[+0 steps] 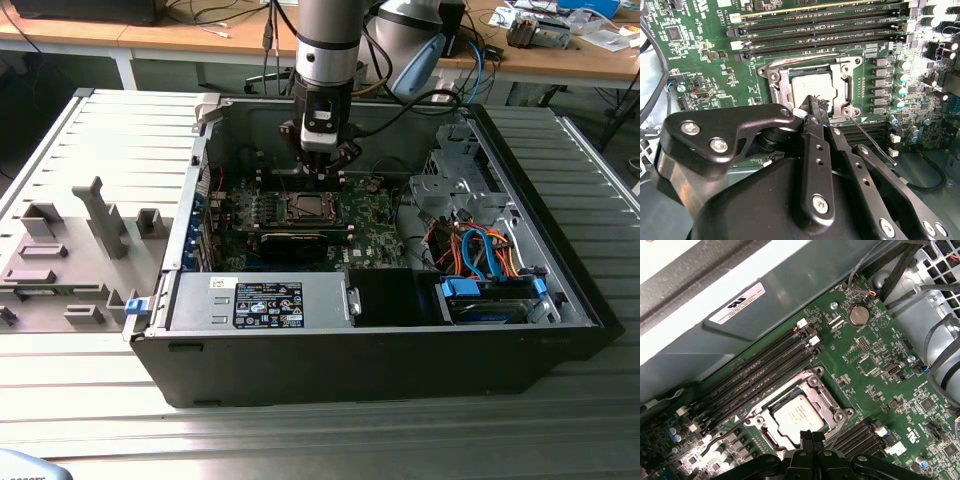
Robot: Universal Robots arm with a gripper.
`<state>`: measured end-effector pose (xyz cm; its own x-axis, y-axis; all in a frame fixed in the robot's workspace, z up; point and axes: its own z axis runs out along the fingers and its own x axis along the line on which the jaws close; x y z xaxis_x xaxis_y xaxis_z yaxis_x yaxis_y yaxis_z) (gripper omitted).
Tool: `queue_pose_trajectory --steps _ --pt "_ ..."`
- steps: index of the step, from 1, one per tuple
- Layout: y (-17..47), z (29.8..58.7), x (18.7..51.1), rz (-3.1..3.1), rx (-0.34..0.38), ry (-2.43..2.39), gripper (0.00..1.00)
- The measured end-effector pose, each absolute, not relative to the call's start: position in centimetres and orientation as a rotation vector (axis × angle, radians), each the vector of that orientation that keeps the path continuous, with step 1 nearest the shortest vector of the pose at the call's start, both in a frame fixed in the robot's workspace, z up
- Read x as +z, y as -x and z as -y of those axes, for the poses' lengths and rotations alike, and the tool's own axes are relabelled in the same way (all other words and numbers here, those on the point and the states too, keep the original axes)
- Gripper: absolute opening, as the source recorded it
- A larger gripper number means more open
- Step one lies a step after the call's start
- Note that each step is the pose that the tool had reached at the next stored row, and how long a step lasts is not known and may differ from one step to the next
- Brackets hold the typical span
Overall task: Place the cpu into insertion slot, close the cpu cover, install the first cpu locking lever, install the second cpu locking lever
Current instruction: 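Install the first cpu locking lever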
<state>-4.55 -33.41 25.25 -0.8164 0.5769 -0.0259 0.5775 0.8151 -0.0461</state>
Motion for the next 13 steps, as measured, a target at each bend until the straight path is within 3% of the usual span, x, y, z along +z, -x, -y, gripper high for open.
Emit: queue_pose_trajectory --steps 13 --pt "4.55 33.41 25.25 -2.992 -0.081 -0.916 0.11"
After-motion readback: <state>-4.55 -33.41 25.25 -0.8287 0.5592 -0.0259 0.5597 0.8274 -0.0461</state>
